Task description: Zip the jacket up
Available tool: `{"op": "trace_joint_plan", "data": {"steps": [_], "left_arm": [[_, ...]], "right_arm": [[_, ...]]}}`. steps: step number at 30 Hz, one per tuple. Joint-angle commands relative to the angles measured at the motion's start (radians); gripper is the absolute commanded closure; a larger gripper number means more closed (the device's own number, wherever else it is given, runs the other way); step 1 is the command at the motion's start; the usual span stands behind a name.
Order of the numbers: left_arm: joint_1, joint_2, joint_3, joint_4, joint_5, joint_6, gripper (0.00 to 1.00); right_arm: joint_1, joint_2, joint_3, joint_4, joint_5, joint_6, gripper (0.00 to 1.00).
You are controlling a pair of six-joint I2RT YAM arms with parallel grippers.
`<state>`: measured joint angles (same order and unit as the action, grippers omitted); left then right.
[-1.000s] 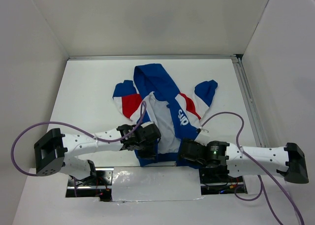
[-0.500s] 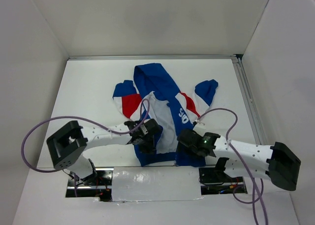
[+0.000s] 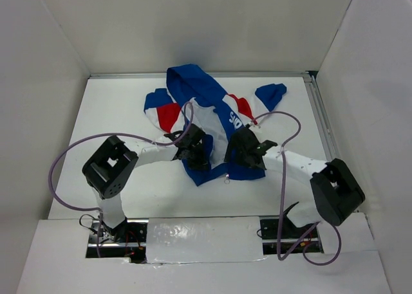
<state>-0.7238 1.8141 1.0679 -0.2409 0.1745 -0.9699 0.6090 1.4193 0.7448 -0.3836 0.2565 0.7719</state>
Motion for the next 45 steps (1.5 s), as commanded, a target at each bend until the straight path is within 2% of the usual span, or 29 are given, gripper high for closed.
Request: {"op": "trace_joint_plan", "data": {"steps": [1, 6, 11, 16, 19, 24, 26, 29, 34, 35, 36, 45], "left_arm": [[-0.029, -0.051, 0.001, -0.027, -0.076, 0.051, 1.00], [-0.051, -0.171, -0.086, -0.096, -0.130, -0.012, 1.00], [-0.054, -0.263, -0.174, -0.110, -0.145, -0.041, 1.00], [-0.058, -0.283, -0.184, -0.127, -0.168, -0.044, 1.00], [-0.062, -0.286, -0.187, -0.124, -0.168, -0.043, 1.00], [-0.065, -0.288, -0.194, -0.115, -0.164, -0.041, 1.00], [-0.066, -0.289, -0.194, -0.117, -0.167, -0.043, 1.00], [-0.068, -0.292, -0.198, -0.110, -0.164, -0.041, 1.00], [-0.069, -0.289, -0.198, -0.107, -0.155, -0.041, 1.00], [-0.069, -0.291, -0.200, -0.107, -0.155, -0.043, 1.00], [-0.069, -0.286, -0.200, -0.106, -0.152, -0.043, 1.00], [-0.072, -0.285, -0.198, -0.110, -0.150, -0.046, 1.00]], "right_arm": [[0.040, -0.098, 0.079, -0.036, 0.075, -0.056, 0.02], [0.099, -0.304, 0.059, -0.213, 0.157, 0.030, 0.00], [0.133, -0.395, -0.021, -0.205, 0.083, 0.072, 0.00], [0.147, -0.353, -0.044, -0.170, 0.079, 0.098, 0.00], [0.138, -0.277, -0.039, -0.152, 0.087, 0.099, 0.01], [0.091, -0.132, -0.022, -0.097, 0.076, 0.072, 0.09], [0.080, -0.082, -0.022, -0.074, 0.052, 0.073, 0.18], [0.078, -0.030, -0.030, -0.057, 0.044, 0.084, 0.22], [0.086, 0.036, -0.036, -0.034, 0.006, 0.099, 0.19], [0.087, 0.040, -0.039, -0.031, 0.004, 0.104, 0.17], [0.090, 0.036, -0.039, -0.035, 0.004, 0.110, 0.11], [0.129, -0.095, -0.044, -0.127, 0.081, 0.161, 0.06]]}}
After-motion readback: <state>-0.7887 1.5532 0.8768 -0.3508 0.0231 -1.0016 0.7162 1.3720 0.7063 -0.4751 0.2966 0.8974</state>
